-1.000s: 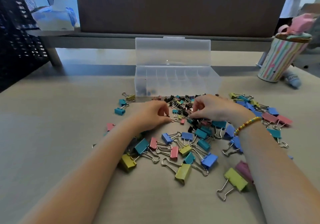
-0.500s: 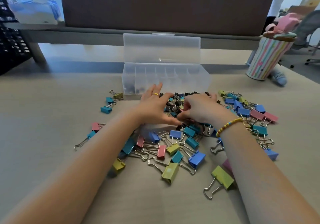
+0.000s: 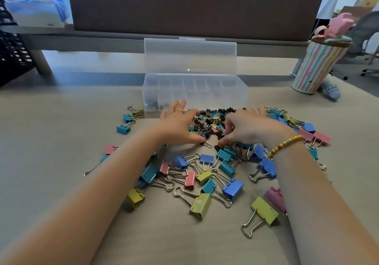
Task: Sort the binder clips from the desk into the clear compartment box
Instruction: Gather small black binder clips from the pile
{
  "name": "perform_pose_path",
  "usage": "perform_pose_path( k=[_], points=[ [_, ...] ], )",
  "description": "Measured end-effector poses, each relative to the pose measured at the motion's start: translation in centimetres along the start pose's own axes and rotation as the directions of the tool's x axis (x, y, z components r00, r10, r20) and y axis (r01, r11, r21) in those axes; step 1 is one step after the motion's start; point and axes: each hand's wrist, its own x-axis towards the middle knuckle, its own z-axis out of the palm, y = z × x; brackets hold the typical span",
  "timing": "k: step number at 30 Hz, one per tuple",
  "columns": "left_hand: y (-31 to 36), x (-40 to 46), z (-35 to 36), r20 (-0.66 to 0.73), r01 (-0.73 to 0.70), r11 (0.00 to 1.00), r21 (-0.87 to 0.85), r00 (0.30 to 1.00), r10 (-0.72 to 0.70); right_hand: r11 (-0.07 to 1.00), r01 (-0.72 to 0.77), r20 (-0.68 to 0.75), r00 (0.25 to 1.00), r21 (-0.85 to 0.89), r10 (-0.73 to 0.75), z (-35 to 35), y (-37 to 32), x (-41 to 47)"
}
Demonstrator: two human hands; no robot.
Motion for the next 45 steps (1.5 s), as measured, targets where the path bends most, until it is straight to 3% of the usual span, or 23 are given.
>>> perform_pose_path(
  k=[4, 9, 15, 17, 19, 21, 24, 28, 38, 45],
  points=[
    [-0.9, 0.1, -0.4, -0.008, 0.017, 1.0, -0.026, 1.0, -0.017, 1.0, 0.007, 0.01, 1.0, 0.007, -0.007, 0.2, -0.5, 0.1],
    [-1.2, 0.1, -1.0, -0.012, -0.024, 0.996, -0.091, 1.0, 0.023, 1.0, 0.0, -0.123, 0.992, -0.022, -0.003, 0.9, -1.6, 1.0],
    [-2.0, -0.6, -2.4, -0.06, -0.012, 0.968, -0.251, 0.998, -0.004, 0.979, 0.015, -0.226, 0.974, 0.201, 0.031, 0.8, -1.3, 1.4],
    [-2.7, -1.1, -2.9, -0.047, 0.008, 0.958, -0.285, 0.999, -0.023, 0.982, -0.02, -0.285, 0.956, 0.188, 0.074, 0.3, -0.5, 1.4],
    [-3.4, -1.8, -3.4, 0.064, 0.008, 0.968, -0.251, 0.998, 0.008, 0.984, -0.004, -0.252, 0.967, 0.176, 0.049, 0.0, -0.2, 1.1],
    [-3.7, -2.5, -3.5, 0.18, 0.0, 0.989, -0.149, 0.983, 0.027, 0.977, 0.071, -0.128, 0.991, 0.203, -0.045, -0.3, -0.7, 0.8],
    [-4.3, -2.5, -2.9, 0.165, 0.041, 0.997, -0.069, 0.986, -0.029, 0.983, 0.143, 0.017, 0.989, 0.114, -0.146, -0.1, -2.1, 1.1],
    [-4.7, -2.2, -1.8, 0.06, 0.02, 0.992, -0.128, 0.998, -0.013, 0.976, 0.186, -0.004, 0.982, 0.116, -0.187, 0.8, -3.9, 2.4],
    [-6.2, -1.8, -1.3, -0.006, -0.009, 0.945, -0.328, 1.0, 0.007, 0.959, 0.227, -0.05, 0.974, 0.173, -0.221, 2.1, -4.4, 3.1],
    [-5.6, -1.5, -1.4, -0.013, -0.045, 0.963, -0.265, 0.999, 0.043, 0.951, 0.263, -0.08, 0.964, 0.165, -0.252, 2.3, -5.1, 2.9]
  ],
)
